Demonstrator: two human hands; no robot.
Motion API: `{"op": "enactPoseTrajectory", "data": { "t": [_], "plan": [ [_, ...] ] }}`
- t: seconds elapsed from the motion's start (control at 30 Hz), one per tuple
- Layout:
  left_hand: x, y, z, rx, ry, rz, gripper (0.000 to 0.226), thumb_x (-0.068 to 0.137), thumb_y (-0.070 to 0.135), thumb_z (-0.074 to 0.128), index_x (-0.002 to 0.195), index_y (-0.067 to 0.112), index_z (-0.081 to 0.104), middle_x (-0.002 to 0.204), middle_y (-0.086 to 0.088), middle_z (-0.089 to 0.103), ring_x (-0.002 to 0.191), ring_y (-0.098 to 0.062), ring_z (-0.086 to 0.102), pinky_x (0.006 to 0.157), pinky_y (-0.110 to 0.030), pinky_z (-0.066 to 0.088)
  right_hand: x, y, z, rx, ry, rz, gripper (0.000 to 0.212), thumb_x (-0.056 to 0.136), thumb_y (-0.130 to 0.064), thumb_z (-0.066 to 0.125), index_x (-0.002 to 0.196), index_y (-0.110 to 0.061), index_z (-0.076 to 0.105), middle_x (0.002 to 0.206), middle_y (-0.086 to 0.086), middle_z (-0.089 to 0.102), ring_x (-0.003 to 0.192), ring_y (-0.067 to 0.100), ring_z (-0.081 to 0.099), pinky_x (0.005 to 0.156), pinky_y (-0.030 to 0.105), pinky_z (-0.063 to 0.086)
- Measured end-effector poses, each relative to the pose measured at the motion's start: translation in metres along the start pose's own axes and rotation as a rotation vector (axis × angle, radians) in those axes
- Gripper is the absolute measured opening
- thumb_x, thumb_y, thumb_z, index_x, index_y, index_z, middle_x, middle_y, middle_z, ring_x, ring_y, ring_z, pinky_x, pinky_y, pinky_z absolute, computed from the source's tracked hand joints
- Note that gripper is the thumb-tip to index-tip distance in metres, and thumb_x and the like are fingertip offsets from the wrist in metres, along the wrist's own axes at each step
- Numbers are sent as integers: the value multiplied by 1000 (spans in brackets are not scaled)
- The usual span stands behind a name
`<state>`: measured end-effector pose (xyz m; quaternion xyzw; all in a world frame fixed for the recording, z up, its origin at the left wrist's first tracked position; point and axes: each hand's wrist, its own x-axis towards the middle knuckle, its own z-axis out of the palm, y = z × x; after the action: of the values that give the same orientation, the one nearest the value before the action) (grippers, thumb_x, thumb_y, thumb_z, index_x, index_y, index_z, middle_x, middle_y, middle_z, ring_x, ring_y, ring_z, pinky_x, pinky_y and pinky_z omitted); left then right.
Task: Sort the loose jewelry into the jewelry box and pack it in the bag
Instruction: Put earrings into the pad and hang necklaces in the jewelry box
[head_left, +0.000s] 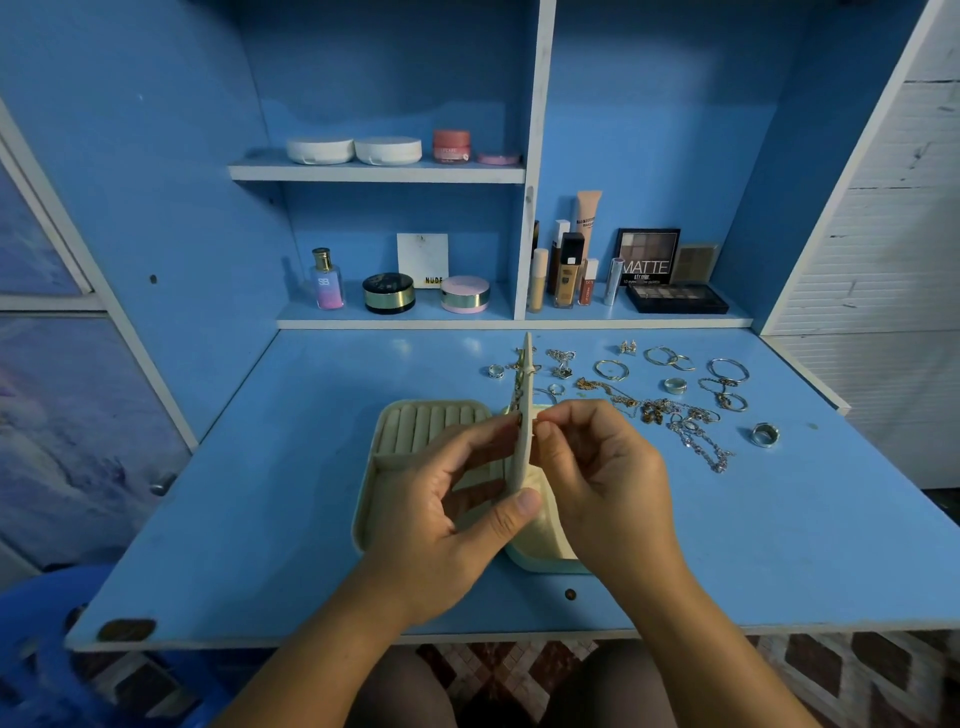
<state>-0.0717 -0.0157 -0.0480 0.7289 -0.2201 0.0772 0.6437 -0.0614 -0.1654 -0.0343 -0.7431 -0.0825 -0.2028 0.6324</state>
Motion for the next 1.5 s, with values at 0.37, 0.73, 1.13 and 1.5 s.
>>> {"op": "enactPoseTrajectory", "data": {
  "t": [0.37, 0.73, 1.13, 1.5],
  "plan": [
    [2, -3, -2, 15, -51, -19, 55, 82, 38, 69, 134, 25, 55, 130, 6, 61, 125, -15, 56, 94, -26, 52, 15, -12, -12, -230, -160, 2, 10, 88, -19, 65, 81, -26, 63, 69, -6, 67, 58, 6, 58, 55, 20, 46],
    [15, -3, -6, 425, -171, -48, 49, 82, 48, 64, 130, 42, 55, 124, 32, 52, 116, 12, 49, 98, -9, 40, 7, -16, -53, 67, -163, 286, 17, 95, -24, 50, 103, -23, 64, 85, -7, 73, 69, 3, 64, 55, 13, 48],
    [55, -31, -46, 1013, -252, -162, 86, 74, 80, 29, 147, 34, 36, 151, 11, 32, 142, -12, 25, 118, -39, 25, -7, 21, -74, -799, -258, 211, 41, 94, -42, 46, 133, -28, 51, 104, -11, 43, 103, 9, 43, 78, 19, 35],
    [52, -34, -45, 1047, -205, -107, 82, 78, 76, 22, 146, 33, 38, 148, 11, 38, 133, -10, 33, 115, -35, 26, 82, 21, -61, -1055, -272, 29, 31, 91, -35, 56, 119, -23, 62, 116, 7, 54, 108, 26, 50, 91, 37, 43]
  ]
}}
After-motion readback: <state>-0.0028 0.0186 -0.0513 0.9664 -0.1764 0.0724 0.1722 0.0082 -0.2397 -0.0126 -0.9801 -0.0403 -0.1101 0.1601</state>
